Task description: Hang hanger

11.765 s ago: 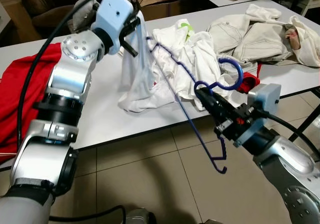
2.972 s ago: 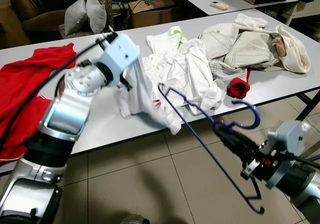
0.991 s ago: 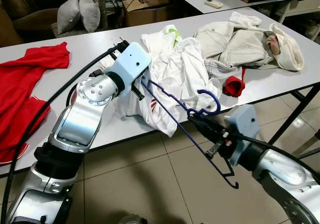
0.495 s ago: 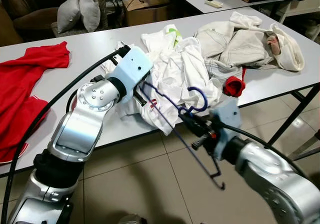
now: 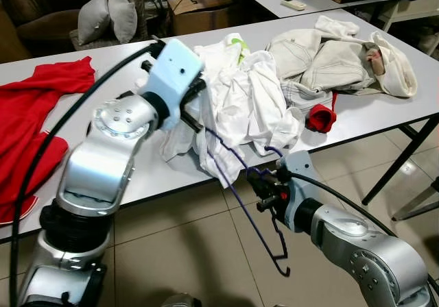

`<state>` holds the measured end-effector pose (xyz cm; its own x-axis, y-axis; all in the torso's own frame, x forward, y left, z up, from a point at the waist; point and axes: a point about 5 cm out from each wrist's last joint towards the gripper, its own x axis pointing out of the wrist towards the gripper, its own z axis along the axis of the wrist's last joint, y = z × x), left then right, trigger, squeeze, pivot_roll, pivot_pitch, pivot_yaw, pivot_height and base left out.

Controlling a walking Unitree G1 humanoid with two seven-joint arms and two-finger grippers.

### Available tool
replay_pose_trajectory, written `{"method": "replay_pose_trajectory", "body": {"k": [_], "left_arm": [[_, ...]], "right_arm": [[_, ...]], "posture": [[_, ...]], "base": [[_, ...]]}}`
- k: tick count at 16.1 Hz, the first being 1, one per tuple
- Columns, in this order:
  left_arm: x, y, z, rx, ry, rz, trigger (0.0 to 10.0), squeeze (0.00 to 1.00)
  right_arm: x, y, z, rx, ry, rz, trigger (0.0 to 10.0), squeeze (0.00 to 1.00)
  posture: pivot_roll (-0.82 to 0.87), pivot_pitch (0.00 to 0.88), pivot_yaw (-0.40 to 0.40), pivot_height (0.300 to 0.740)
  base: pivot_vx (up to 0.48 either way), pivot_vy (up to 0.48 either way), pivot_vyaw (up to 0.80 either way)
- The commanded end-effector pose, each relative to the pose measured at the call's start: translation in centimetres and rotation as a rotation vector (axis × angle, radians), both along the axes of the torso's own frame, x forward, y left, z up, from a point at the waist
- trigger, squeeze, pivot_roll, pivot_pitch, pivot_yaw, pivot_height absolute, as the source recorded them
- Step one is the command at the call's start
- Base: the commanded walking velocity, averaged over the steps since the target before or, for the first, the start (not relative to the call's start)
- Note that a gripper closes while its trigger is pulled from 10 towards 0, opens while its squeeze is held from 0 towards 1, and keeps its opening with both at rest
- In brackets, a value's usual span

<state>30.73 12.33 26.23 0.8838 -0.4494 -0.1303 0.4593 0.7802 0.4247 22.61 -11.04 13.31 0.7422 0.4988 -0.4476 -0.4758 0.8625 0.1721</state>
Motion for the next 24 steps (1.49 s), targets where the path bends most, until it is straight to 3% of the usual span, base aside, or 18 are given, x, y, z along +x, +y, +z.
{"method": "replay_pose_trajectory", "body": {"k": [1,4,6,8,9,10,11,12,13,14,16,19,22,24], "left_arm": [[0.5,1.5,2.0,0.004,-0.088,0.074,0.0,0.00],[1.3,4.4,4.6,0.004,-0.198,0.199,0.0,0.00],[1.2,6.0,6.5,-0.013,-0.285,0.251,0.0,0.00],[1.1,6.6,7.3,-0.029,-0.334,0.279,0.0,0.00],[1.1,6.7,7.9,-0.039,-0.375,0.259,0.0,0.00],[1.1,6.6,7.9,-0.041,-0.381,0.253,0.0,0.00],[1.0,6.5,8.2,-0.061,-0.408,0.246,0.0,0.00],[0.9,6.6,8.3,-0.064,-0.414,0.247,0.0,0.00],[0.7,6.6,8.1,-0.071,-0.414,0.253,0.0,0.00],[0.2,6.6,6.5,-0.067,-0.375,0.251,0.0,0.00],[-0.5,5.9,3.2,-0.028,-0.290,0.218,0.0,0.00],[-0.7,5.5,2.5,-0.030,-0.269,0.211,0.0,0.00],[-0.7,4.9,2.5,-0.034,-0.273,0.173,0.0,0.00],[-1.1,4.8,1.9,0.006,-0.256,0.140,0.0,0.00]], "right_arm": [[0.0,-0.4,-0.2,-0.014,0.031,-0.028,10.0,0.00],[-0.1,-1.1,-0.4,-0.025,0.056,-0.074,10.0,0.00],[1.2,-2.1,0.4,-0.022,0.008,-0.148,10.0,0.00],[3.1,-2.9,2.4,0.021,-0.111,-0.218,10.0,0.00],[4.7,-3.3,4.7,0.099,-0.220,-0.256,10.0,0.00],[5.0,-3.4,5.2,0.119,-0.242,-0.261,10.0,0.00],[6.1,-3.6,9.2,0.197,-0.435,-0.268,10.0,0.00],[6.2,-3.6,10.3,0.243,-0.486,-0.265,10.0,0.00],[6.0,-3.4,10.8,0.295,-0.487,-0.255,10.0,0.00],[5.3,-2.8,9.2,0.302,-0.384,-0.206,10.0,0.00],[3.0,-2.3,3.8,0.133,-0.115,-0.103,10.0,0.00],[1.5,-2.6,2.4,0.167,-0.040,-0.141,10.0,0.00],[2.1,-3.2,2.7,0.246,-0.055,-0.230,10.0,0.00],[3.2,-3.0,4.2,0.475,-0.114,-0.289,10.0,0.00]], "posture": [[-0.02,0.009,0.049,0.740],[-0.02,0.003,0.047,0.740],[-0.01,0.000,0.042,0.740],[-0.01,0.000,0.039,0.740],[-0.01,0.000,0.038,0.740],[0.00,0.000,0.034,0.740],[0.00,0.000,0.028,0.740],[0.00,0.000,0.028,0.740],[0.00,0.000,0.025,0.740],[0.00,0.000,0.024,0.740],[0.00,0.000,0.021,0.740],[-0.01,0.000,0.028,0.740],[-0.01,0.000,0.039,0.740],[0.00,0.000,0.038,0.740]], "base": [[0.000,0.000,0.00],[0.000,0.000,0.00],[0.000,0.000,0.00],[0.000,0.000,0.00],[0.000,0.000,0.00],[0.000,0.000,0.00],[0.000,0.000,0.00],[0.000,0.000,0.00],[0.000,0.000,0.00],[0.000,0.000,0.00],[0.000,0.000,0.00],[0.000,0.000,0.00],[0.000,0.000,0.00],[0.000,0.000,0.00]]}}
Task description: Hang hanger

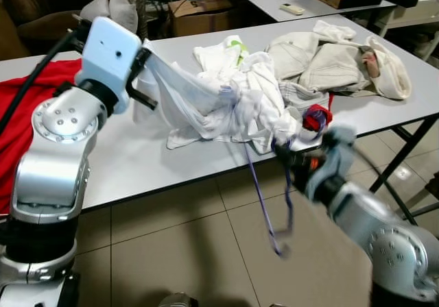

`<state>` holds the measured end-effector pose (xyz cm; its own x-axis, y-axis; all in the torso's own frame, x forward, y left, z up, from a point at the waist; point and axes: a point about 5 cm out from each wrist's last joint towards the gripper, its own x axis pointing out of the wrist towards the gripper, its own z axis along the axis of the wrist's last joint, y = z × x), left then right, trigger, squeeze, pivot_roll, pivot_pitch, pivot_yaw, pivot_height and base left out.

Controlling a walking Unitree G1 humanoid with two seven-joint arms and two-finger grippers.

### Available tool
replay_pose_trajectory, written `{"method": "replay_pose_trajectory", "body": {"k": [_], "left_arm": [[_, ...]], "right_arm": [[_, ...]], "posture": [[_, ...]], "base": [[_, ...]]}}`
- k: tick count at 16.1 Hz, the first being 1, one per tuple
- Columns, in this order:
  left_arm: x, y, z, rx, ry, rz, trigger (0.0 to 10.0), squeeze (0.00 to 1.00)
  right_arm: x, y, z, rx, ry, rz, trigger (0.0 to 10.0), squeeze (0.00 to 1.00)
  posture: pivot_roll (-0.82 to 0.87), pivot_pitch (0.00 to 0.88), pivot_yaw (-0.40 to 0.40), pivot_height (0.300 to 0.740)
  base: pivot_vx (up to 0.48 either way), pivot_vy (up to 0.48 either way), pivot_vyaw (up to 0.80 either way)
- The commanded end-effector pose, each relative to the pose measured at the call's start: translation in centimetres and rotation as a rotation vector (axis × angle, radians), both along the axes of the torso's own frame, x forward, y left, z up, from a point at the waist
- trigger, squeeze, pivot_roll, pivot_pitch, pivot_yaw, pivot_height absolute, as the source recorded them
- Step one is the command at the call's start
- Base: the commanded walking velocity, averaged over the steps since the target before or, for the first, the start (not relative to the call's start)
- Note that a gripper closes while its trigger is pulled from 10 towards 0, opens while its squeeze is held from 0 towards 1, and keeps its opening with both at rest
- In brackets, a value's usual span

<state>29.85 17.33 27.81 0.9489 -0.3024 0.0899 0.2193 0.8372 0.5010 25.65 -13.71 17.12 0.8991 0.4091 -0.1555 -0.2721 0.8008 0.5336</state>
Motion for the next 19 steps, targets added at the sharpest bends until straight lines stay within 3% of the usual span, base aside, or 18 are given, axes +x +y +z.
{"method": "replay_pose_trajectory", "body": {"k": [1,3,4,7,8,9,10,12,15,17,19], "left_arm": [[-0.5,0.1,-0.2,0.039,0.004,-0.024,0.0,0.00],[-0.7,0.3,-0.6,0.063,0.022,-0.026,0.0,0.00],[-0.8,0.6,-1.1,0.084,0.035,-0.020,0.0,0.00],[-1.0,0.7,-1.7,0.088,0.052,-0.002,0.0,0.00],[-1.0,0.7,-1.8,0.088,0.055,-0.001,0.0,0.00],[-0.9,0.8,-1.9,0.088,0.058,0.003,0.0,0.00],[-0.8,0.9,-1.8,0.082,0.055,0.018,0.0,0.00],[-0.3,1.4,-0.9,-0.008,0.015,0.081,0.0,0.00],[0.2,2.4,1.0,-0.221,-0.075,0.164,0.0,0.00],[0.2,2.2,2.2,-0.463,-0.128,0.112,0.0,0.00],[0.3,1.7,2.3,-0.510,-0.127,0.059,0.0,0.00]], "right_arm": [[0.5,-0.4,0.7,0.134,-0.028,-0.043,10.0,0.00],[0.7,-0.2,0.8,0.225,-0.017,-0.051,10.0,0.00],[0.7,0.4,0.4,0.326,0.029,-0.029,10.0,0.00],[0.6,1.2,0.3,0.385,0.049,0.008,10.0,0.00],[0.6,1.2,0.9,0.399,0.002,0.020,10.0,0.00],[0.7,1.2,2.3,0.482,-0.068,0.030,10.0,0.00],[0.7,1.2,2.5,0.528,-0.058,0.028,10.0,0.00],[-0.1,1.5,-2.0,0.188,0.185,0.050,10.0,0.00],[-0.8,1.7,-2.9,0.228,0.229,0.058,10.0,0.00],[-1.2,1.4,-3.6,0.184,0.255,0.056,10.0,0.00],[-1.3,1.3,-4.0,0.168,0.263,0.054,10.0,0.00]], "posture": [[0.00,0.000,0.034,0.740],[0.01,0.000,0.031,0.740],[0.01,0.003,0.025,0.740],[0.01,0.004,0.023,0.740],[0.01,0.004,0.023,0.740],[0.01,0.004,0.025,0.740],[0.01,0.003,0.025,0.740],[0.01,0.003,0.027,0.740],[0.01,0.003,0.028,0.740],[0.01,0.003,0.035,0.740],[0.01,0.003,0.037,0.740]], "base": [[0.000,0.000,0.00],[0.000,0.000,0.00],[0.000,0.000,0.00],[0.000,0.000,0.00],[0.000,0.000,0.00],[0.000,0.000,0.00],[0.000,0.000,0.00],[0.000,0.000,0.00],[0.000,0.000,0.00],[0.000,0.000,0.00],[0.000,0.000,0.00]]}}
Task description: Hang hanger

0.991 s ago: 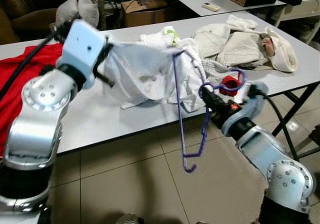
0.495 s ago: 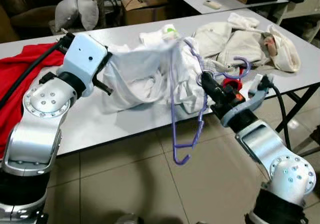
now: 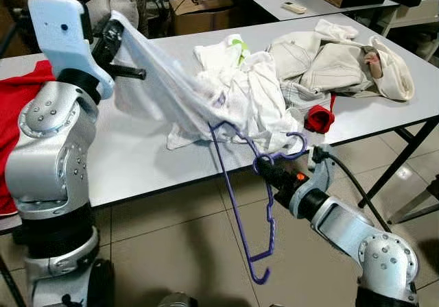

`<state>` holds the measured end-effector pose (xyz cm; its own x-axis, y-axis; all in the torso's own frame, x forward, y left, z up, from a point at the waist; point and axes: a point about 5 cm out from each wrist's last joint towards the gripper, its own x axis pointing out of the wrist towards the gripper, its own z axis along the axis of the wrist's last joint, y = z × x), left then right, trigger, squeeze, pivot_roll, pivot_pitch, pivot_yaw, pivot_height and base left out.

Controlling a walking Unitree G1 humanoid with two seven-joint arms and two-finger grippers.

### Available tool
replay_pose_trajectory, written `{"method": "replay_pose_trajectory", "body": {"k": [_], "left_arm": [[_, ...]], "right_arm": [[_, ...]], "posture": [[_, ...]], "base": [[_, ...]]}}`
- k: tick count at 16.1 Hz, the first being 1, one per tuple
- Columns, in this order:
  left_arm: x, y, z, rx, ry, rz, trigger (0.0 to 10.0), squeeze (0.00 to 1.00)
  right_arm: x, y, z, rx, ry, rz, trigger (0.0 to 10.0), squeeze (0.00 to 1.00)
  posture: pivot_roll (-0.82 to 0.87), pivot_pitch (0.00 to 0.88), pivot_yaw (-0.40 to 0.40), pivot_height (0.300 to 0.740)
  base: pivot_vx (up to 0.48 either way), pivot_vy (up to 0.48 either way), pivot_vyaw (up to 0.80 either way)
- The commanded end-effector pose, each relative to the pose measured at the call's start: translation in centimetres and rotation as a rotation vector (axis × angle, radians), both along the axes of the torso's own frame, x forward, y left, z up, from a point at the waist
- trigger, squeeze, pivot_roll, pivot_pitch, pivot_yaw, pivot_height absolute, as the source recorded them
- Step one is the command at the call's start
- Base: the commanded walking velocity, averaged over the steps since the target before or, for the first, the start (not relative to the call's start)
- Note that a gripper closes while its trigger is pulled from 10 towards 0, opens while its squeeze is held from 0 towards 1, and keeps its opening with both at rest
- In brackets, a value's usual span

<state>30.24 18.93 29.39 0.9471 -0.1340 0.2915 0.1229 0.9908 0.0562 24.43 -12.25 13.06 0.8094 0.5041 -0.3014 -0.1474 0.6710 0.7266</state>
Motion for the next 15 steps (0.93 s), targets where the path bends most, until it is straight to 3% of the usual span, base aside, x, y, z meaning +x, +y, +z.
{"method": "replay_pose_trajectory", "body": {"k": [1,4,6,7,8,11,12,15], "left_arm": [[-0.3,-0.3,1.1,-0.056,-0.075,-0.043,0.0,0.00],[-0.7,-0.4,1.7,-0.111,-0.131,-0.076,0.0,0.00],[-0.8,-0.2,1.1,-0.059,-0.102,-0.089,0.0,0.00],[-1.0,-0.3,-1.4,0.089,0.016,-0.110,0.0,0.00],[-1.2,-0.4,-2.3,0.126,0.048,-0.122,0.0,0.00],[-2.6,-1.7,-7.5,0.376,0.235,-0.251,0.0,0.00],[-3.3,-2.5,-8.4,0.422,0.261,-0.319,0.0,0.00],[-3.8,-3.2,-8.6,0.456,0.257,-0.391,0.0,0.00]], "right_arm": [[0.0,-0.5,-0.1,-0.006,-0.003,-0.026,10.0,0.00],[0.2,-1.0,0.3,0.034,-0.026,-0.076,10.0,0.00],[0.9,-1.4,2.0,0.132,-0.128,-0.132,10.0,0.00],[1.7,-1.9,4.4,0.324,-0.234,-0.197,10.0,0.00],[1.9,-2.0,4.8,0.380,-0.249,-0.214,10.0,0.00],[2.0,-1.3,4.3,0.412,-0.197,-0.193,10.0,0.00],[2.3,-0.9,4.5,0.493,-0.190,-0.204,10.0,0.00],[3.5,-0.3,4.9,0.556,-0.162,-0.210,10.0,0.00]], "posture": [[0.01,0.002,0.039,0.740],[0.01,0.002,0.037,0.740],[0.01,0.004,0.034,0.740],[0.01,0.005,0.034,0.740],[0.01,0.005,0.033,0.740],[0.02,0.009,0.027,0.740],[0.02,0.010,0.026,0.740],[0.03,0.012,0.021,0.740]], "base": [[0.000,0.000,0.00],[0.000,0.000,0.00],[0.000,0.000,0.00],[0.000,0.000,0.00],[0.000,0.000,0.00],[0.000,0.000,0.00],[0.000,0.000,0.00],[0.000,0.000,0.00]]}}
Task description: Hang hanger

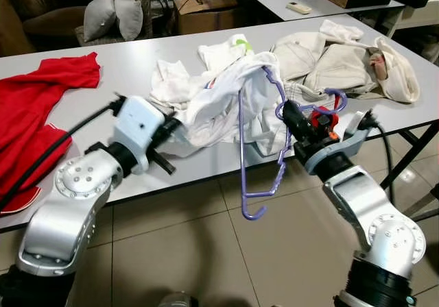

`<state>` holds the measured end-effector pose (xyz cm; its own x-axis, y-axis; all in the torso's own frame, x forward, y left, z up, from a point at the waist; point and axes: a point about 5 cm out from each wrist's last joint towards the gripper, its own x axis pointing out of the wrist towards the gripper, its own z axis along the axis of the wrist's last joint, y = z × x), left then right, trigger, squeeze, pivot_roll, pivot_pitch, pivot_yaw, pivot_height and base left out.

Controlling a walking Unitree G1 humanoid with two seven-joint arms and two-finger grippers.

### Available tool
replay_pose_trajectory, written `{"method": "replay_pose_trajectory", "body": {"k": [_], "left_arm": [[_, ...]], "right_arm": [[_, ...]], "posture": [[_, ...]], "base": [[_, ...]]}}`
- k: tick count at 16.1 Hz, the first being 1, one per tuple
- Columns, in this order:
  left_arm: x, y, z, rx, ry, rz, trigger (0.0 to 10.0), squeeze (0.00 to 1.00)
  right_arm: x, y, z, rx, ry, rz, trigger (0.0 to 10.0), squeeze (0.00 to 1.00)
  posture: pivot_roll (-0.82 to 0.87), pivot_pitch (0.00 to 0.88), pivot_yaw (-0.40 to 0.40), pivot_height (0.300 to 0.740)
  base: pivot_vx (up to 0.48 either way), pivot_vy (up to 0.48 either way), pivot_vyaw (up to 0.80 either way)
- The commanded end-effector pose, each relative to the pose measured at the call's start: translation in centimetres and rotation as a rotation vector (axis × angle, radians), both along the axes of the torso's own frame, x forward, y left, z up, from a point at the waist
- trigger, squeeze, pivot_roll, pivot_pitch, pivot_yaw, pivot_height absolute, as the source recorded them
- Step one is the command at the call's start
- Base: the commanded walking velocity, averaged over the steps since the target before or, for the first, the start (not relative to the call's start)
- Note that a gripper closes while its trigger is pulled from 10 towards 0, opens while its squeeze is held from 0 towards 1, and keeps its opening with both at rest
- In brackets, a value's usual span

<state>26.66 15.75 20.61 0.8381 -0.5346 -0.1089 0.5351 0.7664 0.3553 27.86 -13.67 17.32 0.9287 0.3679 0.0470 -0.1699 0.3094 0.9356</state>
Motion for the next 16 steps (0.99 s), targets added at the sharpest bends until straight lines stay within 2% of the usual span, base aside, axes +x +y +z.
{"method": "replay_pose_trajectory", "body": {"k": [1,2,3,4,5,7,8,10,13,15,16], "left_arm": [[-0.5,-0.3,0.4,-0.021,-0.001,-0.054,0.0,0.00],[-0.9,-0.6,0.2,-0.022,0.039,-0.104,0.0,0.00],[-1.1,-0.6,0.1,-0.014,0.049,-0.117,0.0,0.00],[-1.3,-0.7,-0.3,-0.017,0.082,-0.131,0.0,0.00],[-1.9,-1.1,-1.1,0.003,0.160,-0.183,0.0,0.00],[-2.5,-1.5,-1.9,0.036,0.213,-0.236,0.0,0.00],[-2.6,-1.6,-2.1,0.038,0.220,-0.247,0.0,0.00],[-2.9,-2.4,-1.6,-0.021,0.235,-0.297,0.0,0.00],[-3.3,-3.5,-1.2,-0.017,0.236,-0.402,0.0,0.00],[-3.4,-4.9,-0.9,-0.053,0.246,-0.477,0.0,0.00],[-3.5,-5.5,-1.0,-0.036,0.255,-0.516,0.0,0.00]], "right_arm": [[1.0,1.3,0.3,0.049,0.011,-0.003,10.0,0.00],[2.1,1.1,0.0,0.051,0.038,-0.060,10.0,0.00],[2.5,0.9,-0.1,0.062,0.047,-0.080,10.0,0.00],[3.6,0.6,-0.1,0.146,0.070,-0.142,10.0,0.00],[5.0,0.6,0.0,0.254,0.097,-0.194,10.0,0.00],[6.0,1.1,0.4,0.330,0.100,-0.208,10.0,0.00],[6.3,1.3,0.5,0.338,0.100,-0.207,10.0,0.00],[7.4,2.3,0.8,0.329,0.100,-0.205,10.0,0.00],[8.0,3.2,0.8,0.315,0.109,-0.195,10.0,0.00],[8.4,3.6,0.9,0.316,0.113,-0.197,10.0,0.00],[8.7,3.9,1.0,0.318,0.117,-0.198,10.0,0.00]], "posture": [[0.04,0.014,0.014,0.740],[0.04,0.017,0.010,0.740],[0.04,0.018,0.009,0.740],[0.05,0.020,0.004,0.740],[0.05,0.023,-0.002,0.740],[0.06,0.025,-0.006,0.740],[0.06,0.026,-0.008,0.740],[0.07,0.028,-0.010,0.740],[0.07,0.032,-0.010,0.740],[0.07,0.034,-0.010,0.740],[0.07,0.034,-0.009,0.740]], "base": [[0.000,0.000,0.00],[0.000,0.000,0.00],[0.000,0.000,0.00],[0.000,0.000,0.00],[0.000,0.000,0.00],[0.000,0.000,0.00],[0.000,0.000,0.00],[0.000,0.000,0.00],[0.000,0.000,0.00],[0.000,0.000,0.00],[0.000,0.000,0.00]]}}
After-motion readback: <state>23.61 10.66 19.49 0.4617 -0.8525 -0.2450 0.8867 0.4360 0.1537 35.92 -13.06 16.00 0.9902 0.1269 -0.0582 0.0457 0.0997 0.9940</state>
